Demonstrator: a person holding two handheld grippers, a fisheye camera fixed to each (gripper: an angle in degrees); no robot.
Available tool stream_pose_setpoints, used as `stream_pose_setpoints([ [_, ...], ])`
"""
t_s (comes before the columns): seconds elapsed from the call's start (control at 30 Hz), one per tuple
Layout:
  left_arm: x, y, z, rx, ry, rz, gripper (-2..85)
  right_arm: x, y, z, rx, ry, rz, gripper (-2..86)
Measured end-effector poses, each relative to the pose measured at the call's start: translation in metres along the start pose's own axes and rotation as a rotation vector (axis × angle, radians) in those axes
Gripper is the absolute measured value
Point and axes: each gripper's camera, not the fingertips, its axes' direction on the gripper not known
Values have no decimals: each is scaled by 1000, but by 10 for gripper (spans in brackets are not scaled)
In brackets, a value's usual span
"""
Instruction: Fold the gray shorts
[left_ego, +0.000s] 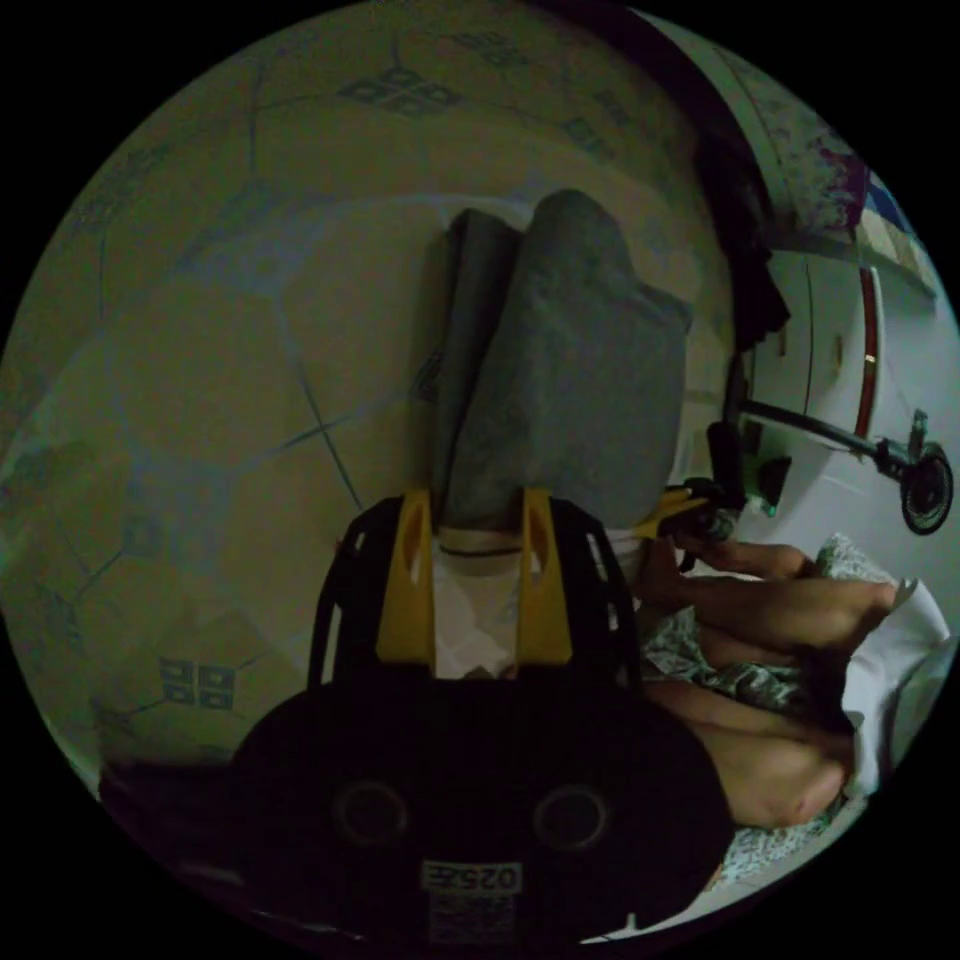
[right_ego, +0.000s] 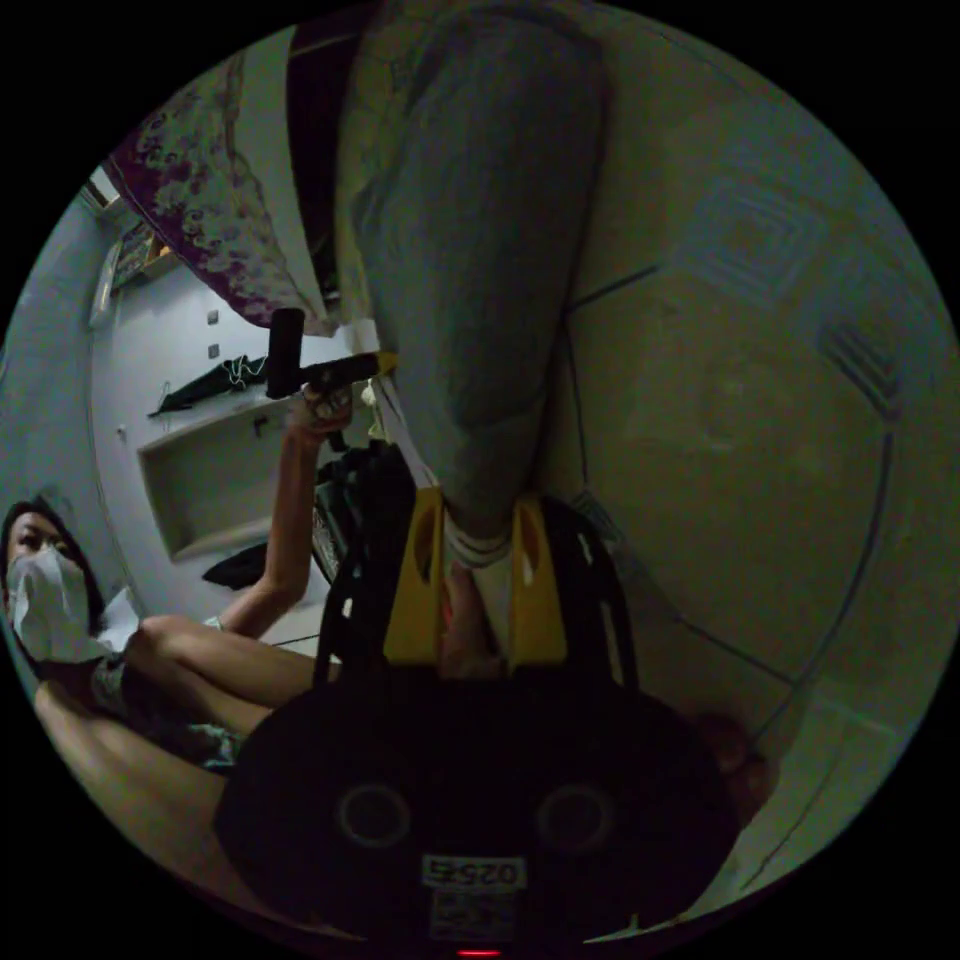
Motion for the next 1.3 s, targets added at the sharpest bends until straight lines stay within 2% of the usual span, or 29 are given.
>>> stream_pose_setpoints([
  [0.1,-29,34,-12,30,120,-59,58,8,-5,15,-34,-1,-19,79],
  [0.2,-53,96,0,102,320,-149,39,23,-7,9,-85,-28,25,70],
  [0.33,-61,214,59,274,649,-294,23,26,-15,2,-254,66,31,58],
  [0.4,-65,258,83,376,826,-340,19,27,-21,5,-324,-48,88,49],
  [0.43,-64,279,92,407,894,-350,18,23,-28,11,-362,-193,140,44],
  [0.5,-60,304,97,425,1014,-310,16,-6,-43,27,-401,-276,156,42],
  [0.57,-59,344,75,530,1121,-253,15,-79,-72,63,-535,-168,0,41],
  [0.63,-64,380,39,644,1136,-204,15,-145,-91,102,-643,-77,-137,40],
  [0.8,-73,516,-80,972,1101,-93,13,-315,-106,253,-907,-94,-391,39],
  [0.87,-78,615,-134,1186,1072,-107,14,-397,-86,340,-1028,-133,-526,39],
  [0.9,-79,642,-146,1238,1066,-114,14,-418,-78,362,-1057,-147,-560,39],
  [0.97,-73,759,-200,1449,983,-128,14,-495,-38,452,-1145,-232,-663,40],
  [1.0,-69,788,-213,1492,957,-140,14,-513,-26,475,-1169,-259,-679,40],
  [1.07,-41,906,-278,1621,744,-183,14,-587,23,565,-1273,-370,-762,40],
  [1.1,-31,934,-293,1642,689,-209,13,-604,36,586,-1299,-397,-782,40],
  [1.17,18,1040,-350,1704,405,-336,13,-658,85,667,-1372,-487,-850,42],
  [1.3,55,1150,-391,1669,149,-616,14,-681,147,786,-1392,-497,-857,44],
])
